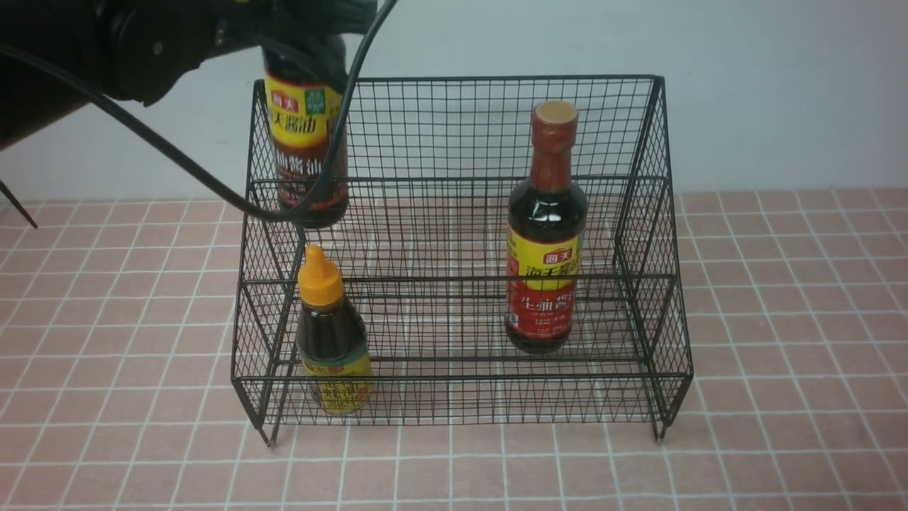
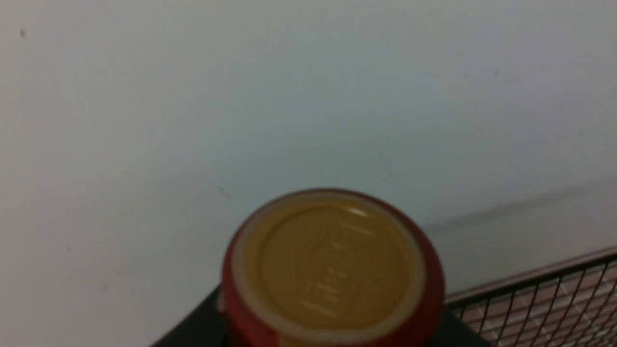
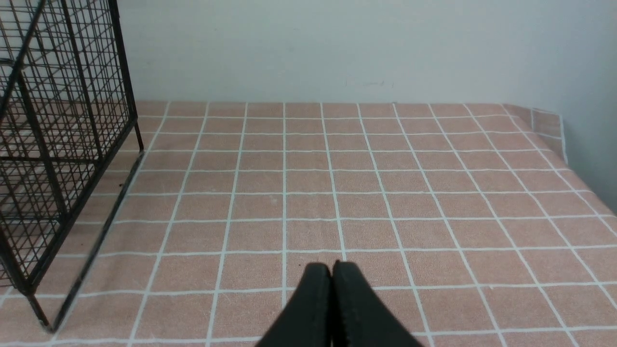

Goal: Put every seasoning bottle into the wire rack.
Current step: Use the left arm to put the condiment bottle back on the shelf

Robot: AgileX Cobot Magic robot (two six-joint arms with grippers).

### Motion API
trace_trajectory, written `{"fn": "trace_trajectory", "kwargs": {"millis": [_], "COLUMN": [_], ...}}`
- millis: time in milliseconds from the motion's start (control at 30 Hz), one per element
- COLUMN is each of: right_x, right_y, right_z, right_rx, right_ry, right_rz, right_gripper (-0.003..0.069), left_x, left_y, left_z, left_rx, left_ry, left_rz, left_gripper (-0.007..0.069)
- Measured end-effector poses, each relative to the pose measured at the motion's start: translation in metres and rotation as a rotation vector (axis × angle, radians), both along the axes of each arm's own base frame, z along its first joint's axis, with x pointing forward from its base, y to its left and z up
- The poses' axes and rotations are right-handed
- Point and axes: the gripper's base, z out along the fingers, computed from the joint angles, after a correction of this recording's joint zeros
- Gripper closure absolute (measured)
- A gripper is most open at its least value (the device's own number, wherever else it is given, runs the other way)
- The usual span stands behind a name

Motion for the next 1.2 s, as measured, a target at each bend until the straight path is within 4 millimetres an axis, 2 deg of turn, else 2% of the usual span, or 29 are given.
{"fn": "trace_trajectory", "kwargs": {"millis": [167, 400, 700, 900, 1067, 1133, 1200], "right_x": [0.0, 0.0, 0.0, 0.0, 0.0, 0.0, 0.0], "right_y": [0.0, 0.0, 0.0, 0.0, 0.0, 0.0, 0.0], "right_z": [0.0, 0.0, 0.0, 0.0, 0.0, 0.0, 0.0], "right_rx": [0.0, 0.0, 0.0, 0.001, 0.001, 0.001, 0.001], "right_ry": [0.0, 0.0, 0.0, 0.0, 0.0, 0.0, 0.0], "right_rz": [0.0, 0.0, 0.0, 0.0, 0.0, 0.0, 0.0], "right_gripper": [0.0671, 0.0671, 0.0671, 0.0671, 0.0671, 0.0671, 0.0671], "left_x": [-0.002, 0.004, 0.018, 0.019, 0.017, 0.015, 0.007], "left_y": [0.004, 0.003, -0.002, -0.002, -0.002, -0.001, 0.003], "left_z": [-0.012, -0.025, -0.055, -0.055, -0.044, -0.04, -0.022], "left_rx": [-0.012, 0.005, 0.027, 0.029, 0.029, 0.044, 0.073], "left_ry": [0.13, 0.184, 0.264, 0.268, 0.221, 0.206, 0.15], "left_rz": [0.054, 0.066, 0.072, 0.075, 0.066, 0.063, 0.06], "left_gripper": [0.0365, 0.0365, 0.0365, 0.0351, 0.0209, 0.0185, 0.0157]}}
